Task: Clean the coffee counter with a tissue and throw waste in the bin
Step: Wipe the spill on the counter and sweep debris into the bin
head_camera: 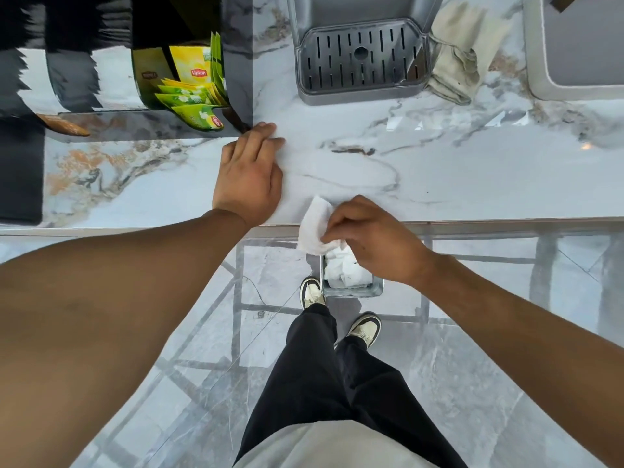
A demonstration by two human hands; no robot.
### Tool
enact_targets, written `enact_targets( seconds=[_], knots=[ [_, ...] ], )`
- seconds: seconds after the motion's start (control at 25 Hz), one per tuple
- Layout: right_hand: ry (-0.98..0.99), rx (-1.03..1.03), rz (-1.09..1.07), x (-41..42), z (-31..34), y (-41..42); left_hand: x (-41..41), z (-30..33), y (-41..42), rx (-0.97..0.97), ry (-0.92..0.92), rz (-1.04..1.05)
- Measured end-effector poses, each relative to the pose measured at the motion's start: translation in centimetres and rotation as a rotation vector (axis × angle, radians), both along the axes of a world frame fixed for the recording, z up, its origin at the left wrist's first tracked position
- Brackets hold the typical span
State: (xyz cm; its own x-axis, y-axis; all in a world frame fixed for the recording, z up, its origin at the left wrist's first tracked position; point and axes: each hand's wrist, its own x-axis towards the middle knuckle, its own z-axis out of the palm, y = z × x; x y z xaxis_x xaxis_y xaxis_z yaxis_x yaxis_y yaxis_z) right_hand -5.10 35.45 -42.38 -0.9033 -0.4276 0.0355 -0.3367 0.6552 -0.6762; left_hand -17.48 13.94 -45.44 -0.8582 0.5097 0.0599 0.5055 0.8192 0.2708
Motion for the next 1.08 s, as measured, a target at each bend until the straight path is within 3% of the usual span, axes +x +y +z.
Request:
enact_targets(
  seconds=[0.04,0.2,0.28,0.52,0.92,1.0,1.08],
  knots=[
    [0.023,-0.006,-0.069,-1.1,0.1,0.6,0.0,0.0,0.0,0.000,-0.002,0.000],
    [0.070,0.154,-0.722,-7.0,-0.5,4.3,0.1,0.0,0.0,0.004,-0.006,0.000],
    [0.022,0.178,-0.856,-7.2,-1.2,4.2,0.0,-0.2,0.0,0.015,0.004,-0.004],
    [0.110,-0.028,-0.335,-0.5,-2.2,-2.0,-0.1,-0.5,0.0,0.031,0.035,-0.010],
    [0.134,0.023,-0.410,-5.8,-0.3,-2.3,1.0,0.2,0.0,0.053,0.114,-0.059],
    [0.174,0.058,-0.379,-6.2,0.1,-2.5,0.9,1.0,0.2,0.104,0.007,-0.047],
    [0.185,0.076,-0.354,-6.4,0.4,-2.6,0.4,2.0,1.2,0.329,-0.254,0.169]
  ],
)
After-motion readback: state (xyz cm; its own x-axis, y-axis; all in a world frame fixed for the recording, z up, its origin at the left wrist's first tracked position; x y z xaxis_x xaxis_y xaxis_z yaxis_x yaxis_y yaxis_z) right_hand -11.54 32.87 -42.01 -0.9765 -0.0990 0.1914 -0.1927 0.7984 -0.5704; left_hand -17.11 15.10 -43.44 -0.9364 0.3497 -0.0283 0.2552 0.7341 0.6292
